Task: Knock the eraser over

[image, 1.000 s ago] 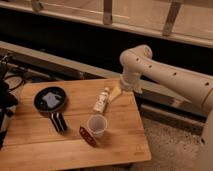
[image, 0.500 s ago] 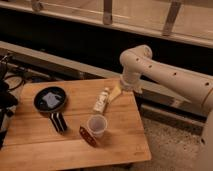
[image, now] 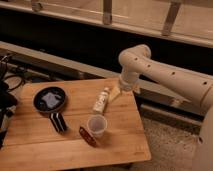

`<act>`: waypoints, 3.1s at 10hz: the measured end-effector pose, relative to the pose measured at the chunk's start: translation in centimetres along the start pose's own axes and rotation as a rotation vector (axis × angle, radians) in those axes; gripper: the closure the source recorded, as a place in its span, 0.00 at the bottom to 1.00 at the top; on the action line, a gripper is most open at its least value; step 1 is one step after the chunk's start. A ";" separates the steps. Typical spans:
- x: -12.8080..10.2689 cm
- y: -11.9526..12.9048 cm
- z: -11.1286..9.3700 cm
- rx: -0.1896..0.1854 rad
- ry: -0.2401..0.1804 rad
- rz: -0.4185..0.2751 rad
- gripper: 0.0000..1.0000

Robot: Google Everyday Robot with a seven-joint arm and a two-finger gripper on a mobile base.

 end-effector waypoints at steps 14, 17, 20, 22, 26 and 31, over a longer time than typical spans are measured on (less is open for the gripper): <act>-4.6 6.1 0.5 0.024 0.022 -0.198 0.55; -5.2 8.1 1.0 0.035 0.024 -0.233 0.85; -5.4 9.4 1.6 0.051 0.034 -0.248 0.99; -5.8 10.8 2.1 0.059 0.039 -0.265 0.99; -6.3 13.1 3.0 0.077 0.048 -0.290 0.99; -7.2 16.2 4.1 0.092 0.071 -0.321 0.99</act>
